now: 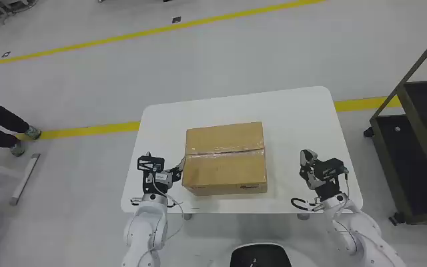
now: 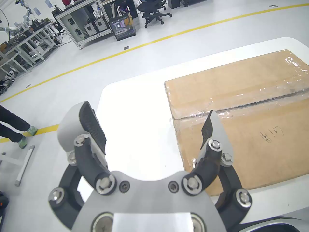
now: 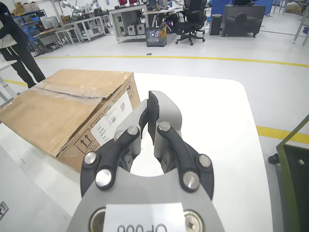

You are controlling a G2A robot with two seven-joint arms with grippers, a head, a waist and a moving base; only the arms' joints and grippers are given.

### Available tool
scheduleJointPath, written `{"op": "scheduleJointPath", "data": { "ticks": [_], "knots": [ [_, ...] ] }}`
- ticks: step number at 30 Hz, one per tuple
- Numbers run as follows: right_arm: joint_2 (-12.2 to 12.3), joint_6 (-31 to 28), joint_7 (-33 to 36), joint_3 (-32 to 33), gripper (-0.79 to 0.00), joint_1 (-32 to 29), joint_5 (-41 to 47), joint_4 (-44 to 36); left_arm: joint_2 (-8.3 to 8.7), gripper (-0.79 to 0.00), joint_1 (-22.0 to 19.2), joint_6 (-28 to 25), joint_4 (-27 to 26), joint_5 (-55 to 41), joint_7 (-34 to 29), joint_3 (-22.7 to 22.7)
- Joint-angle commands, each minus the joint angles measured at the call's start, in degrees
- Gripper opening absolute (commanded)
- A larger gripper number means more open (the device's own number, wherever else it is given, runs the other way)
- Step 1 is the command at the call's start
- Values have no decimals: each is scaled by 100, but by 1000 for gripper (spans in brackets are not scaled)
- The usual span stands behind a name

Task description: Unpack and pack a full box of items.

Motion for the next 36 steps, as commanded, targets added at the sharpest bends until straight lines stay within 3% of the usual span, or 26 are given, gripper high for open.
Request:
{"op": "scheduleJointPath", "data": {
  "ticks": [1,23,36],
  "knots": [
    [-9,3,6,-43,-785,71,38,118,0,0,0,0,0,0,0,0],
    [-235,-525,-114,-1216,-785,1596,294,2205,0,0,0,0,0,0,0,0],
    [-268,-660,-222,-1377,-785,1815,194,2411,0,0,0,0,0,0,0,0]
  ]
}}
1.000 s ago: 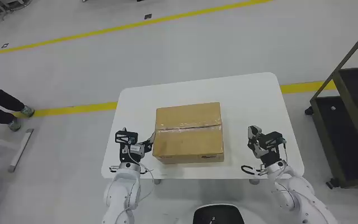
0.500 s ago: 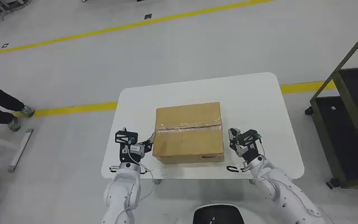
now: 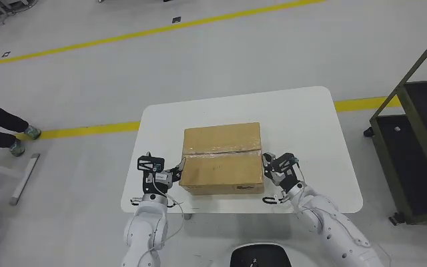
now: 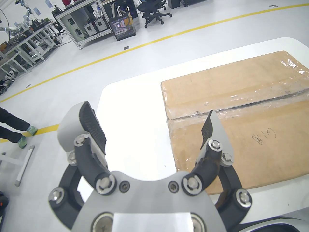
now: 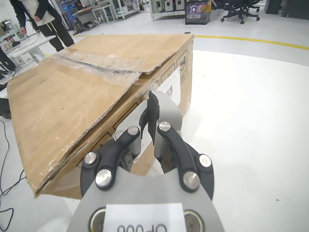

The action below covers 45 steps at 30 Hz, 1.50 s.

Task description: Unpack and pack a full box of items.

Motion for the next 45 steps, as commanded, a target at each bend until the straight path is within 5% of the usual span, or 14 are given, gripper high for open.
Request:
{"op": "scheduleJointPath", "data": {
  "ticks": [1,9,20,36,45],
  "knots": [
    [17,35,-64,78,-785,-63,-9,-88,0,0,0,0,0,0,0,0],
    [162,186,-213,719,-785,-776,-78,-890,-3,0,-57,-429,-395,-254,-107,404],
    [307,132,-228,1479,-785,-1609,-28,-1619,-17,0,-555,-1354,-591,-96,-326,1595],
    [351,89,-297,1704,-785,-1985,35,-1918,-17,0,-557,-1358,-568,-95,-327,1622],
    [372,56,-297,1770,-785,-2072,-23,-2031,-53,0,-965,-1462,-8,-8,-7,2217]
  ]
}}
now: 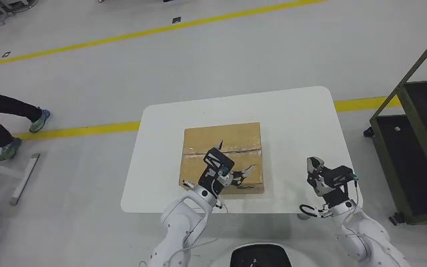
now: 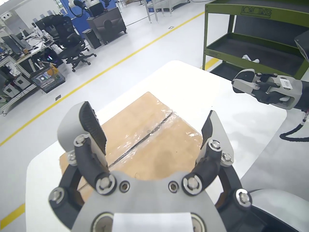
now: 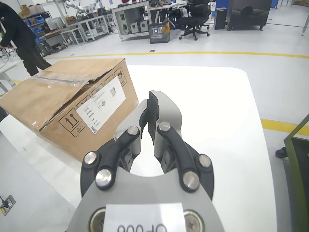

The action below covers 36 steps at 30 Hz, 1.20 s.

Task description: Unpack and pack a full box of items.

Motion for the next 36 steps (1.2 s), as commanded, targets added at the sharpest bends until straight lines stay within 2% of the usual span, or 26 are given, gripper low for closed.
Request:
{"op": "scheduleJointPath", "data": {
  "ticks": [1,6,12,28,36],
  "knots": [
    [4,8,-10,19,-785,-31,-11,-25,-21,0,-175,-48,175,-16,-76,181],
    [15,4,-55,88,-785,-125,8,-75,-71,0,-660,-237,505,308,-449,668],
    [25,18,-72,155,-785,-207,44,-113,-147,0,-1059,23,867,430,-959,961],
    [44,24,-24,137,-785,-230,-137,-127,-152,0,-1043,96,890,423,-966,980],
    [46,42,-13,107,-785,-224,-155,-148,-254,0,-1391,493,1152,637,-1610,1292]
  ]
}}
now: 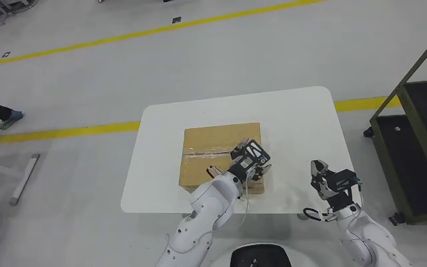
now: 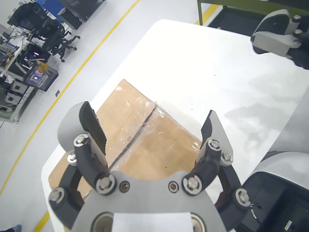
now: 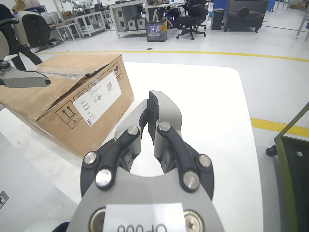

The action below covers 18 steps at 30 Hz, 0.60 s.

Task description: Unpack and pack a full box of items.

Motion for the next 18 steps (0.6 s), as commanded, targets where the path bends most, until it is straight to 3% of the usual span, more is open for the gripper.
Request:
{"op": "scheduleJointPath", "data": {
  "ticks": [1,7,9,14,18],
  "knots": [
    [-1,2,-9,-9,-785,-1,5,-1,-22,0,-108,36,83,69,-189,65],
    [2,13,-39,0,-785,-23,33,14,-84,0,-345,171,268,359,-617,246],
    [4,13,-52,16,-785,-37,43,15,-102,-49,-376,209,303,361,-762,267],
    [11,8,-60,51,-785,-53,64,9,-123,-86,-424,232,401,449,-974,265],
    [11,23,-48,47,-785,-48,73,1,-135,-188,-452,208,424,533,-1026,273]
  ]
}}
